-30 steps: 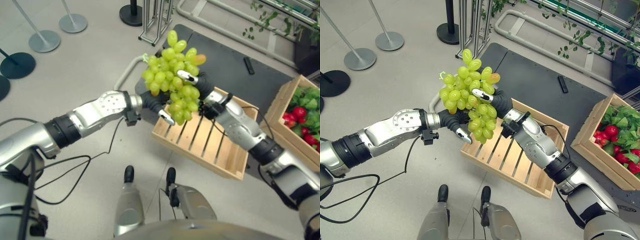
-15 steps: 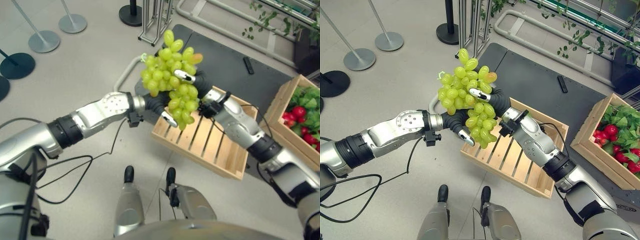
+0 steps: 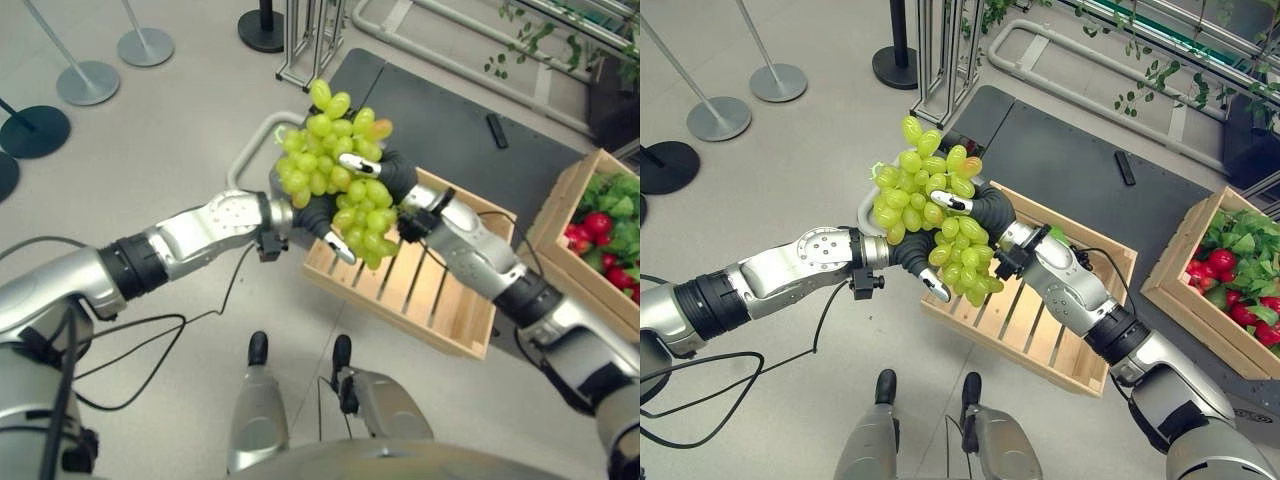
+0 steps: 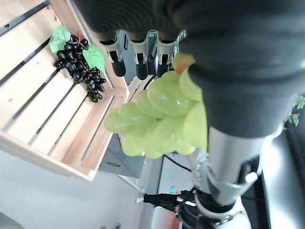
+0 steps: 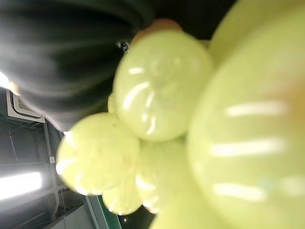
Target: Pick up the fruits from the basket on one side to the basket on the other side
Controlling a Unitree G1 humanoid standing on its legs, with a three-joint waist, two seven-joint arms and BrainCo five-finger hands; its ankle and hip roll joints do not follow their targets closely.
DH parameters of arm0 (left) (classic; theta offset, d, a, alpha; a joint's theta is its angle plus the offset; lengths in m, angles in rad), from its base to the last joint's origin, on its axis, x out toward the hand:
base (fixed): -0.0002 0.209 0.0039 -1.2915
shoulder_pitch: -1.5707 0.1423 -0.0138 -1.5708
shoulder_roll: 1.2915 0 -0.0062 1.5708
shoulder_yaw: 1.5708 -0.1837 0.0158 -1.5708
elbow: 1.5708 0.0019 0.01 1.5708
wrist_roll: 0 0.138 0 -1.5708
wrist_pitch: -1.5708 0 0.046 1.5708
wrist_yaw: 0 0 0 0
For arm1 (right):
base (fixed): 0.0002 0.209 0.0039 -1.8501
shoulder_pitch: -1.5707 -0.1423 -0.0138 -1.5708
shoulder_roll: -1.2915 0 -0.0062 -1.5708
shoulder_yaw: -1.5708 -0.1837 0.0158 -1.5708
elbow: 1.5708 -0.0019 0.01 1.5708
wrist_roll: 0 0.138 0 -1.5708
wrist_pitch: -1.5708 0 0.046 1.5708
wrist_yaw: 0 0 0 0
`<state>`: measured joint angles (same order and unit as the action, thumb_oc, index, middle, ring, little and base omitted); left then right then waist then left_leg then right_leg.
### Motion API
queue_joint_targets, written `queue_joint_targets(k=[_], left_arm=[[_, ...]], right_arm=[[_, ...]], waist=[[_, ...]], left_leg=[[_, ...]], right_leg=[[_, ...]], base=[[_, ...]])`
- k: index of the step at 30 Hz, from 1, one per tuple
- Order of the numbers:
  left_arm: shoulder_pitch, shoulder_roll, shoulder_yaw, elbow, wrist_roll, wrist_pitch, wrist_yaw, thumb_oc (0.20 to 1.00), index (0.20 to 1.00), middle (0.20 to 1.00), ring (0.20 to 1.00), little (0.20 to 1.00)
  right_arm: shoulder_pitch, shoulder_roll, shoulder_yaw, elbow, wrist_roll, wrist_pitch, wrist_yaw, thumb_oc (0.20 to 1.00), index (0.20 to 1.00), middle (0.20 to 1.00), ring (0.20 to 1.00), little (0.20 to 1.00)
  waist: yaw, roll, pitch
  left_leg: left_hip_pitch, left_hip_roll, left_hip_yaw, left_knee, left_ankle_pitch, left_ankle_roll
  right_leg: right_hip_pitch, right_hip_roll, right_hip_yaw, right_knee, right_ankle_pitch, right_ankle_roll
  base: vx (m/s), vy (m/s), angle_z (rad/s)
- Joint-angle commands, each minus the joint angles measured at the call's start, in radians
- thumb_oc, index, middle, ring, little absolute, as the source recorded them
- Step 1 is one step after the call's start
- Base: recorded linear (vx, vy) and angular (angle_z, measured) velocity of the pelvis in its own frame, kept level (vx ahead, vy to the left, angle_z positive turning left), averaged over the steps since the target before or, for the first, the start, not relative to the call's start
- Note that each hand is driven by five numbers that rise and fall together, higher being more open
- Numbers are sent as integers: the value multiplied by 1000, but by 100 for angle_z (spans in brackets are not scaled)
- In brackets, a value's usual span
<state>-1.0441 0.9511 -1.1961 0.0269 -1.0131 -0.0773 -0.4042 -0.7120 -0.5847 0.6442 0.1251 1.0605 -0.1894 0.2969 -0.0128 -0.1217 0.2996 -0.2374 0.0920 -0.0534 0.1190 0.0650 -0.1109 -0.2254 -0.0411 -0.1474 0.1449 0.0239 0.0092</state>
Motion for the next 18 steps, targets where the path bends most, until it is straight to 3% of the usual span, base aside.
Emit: queue_joint_targets(k=[1, 8, 18], left_arm=[[-9, -49, 71, -79, -145, -10, -47, 1000, 1000, 1000, 1000, 1000], [79, -60, 91, -89, -229, 48, -76, 1000, 1000, 1000, 1000, 1000], [127, -59, 100, -96, -256, 72, -87, 1000, 1000, 1000, 1000, 1000]], right_arm=[[-76, 22, -23, -80, 45, -45, 13, 200, 200, 200, 200, 200], [-56, 40, -43, -74, 61, -49, 16, 200, 200, 200, 200, 200], [-30, 58, -54, -70, 62, -47, 20, 200, 200, 200, 200, 200]], waist=[[-6, -19, -11], [-9, -20, -8], [-9, -19, -4]], left_leg=[[26, -8, 35, 44, -69, 34], [23, -8, 36, 50, -72, 34], [22, -8, 36, 49, -73, 34]], right_leg=[[21, -101, -4, 77, -24, 146], [19, -101, -4, 78, -26, 145], [17, -101, -7, 80, -29, 144]], base=[[3, 5, -3], [3, 1, -2], [0, 0, 0]])
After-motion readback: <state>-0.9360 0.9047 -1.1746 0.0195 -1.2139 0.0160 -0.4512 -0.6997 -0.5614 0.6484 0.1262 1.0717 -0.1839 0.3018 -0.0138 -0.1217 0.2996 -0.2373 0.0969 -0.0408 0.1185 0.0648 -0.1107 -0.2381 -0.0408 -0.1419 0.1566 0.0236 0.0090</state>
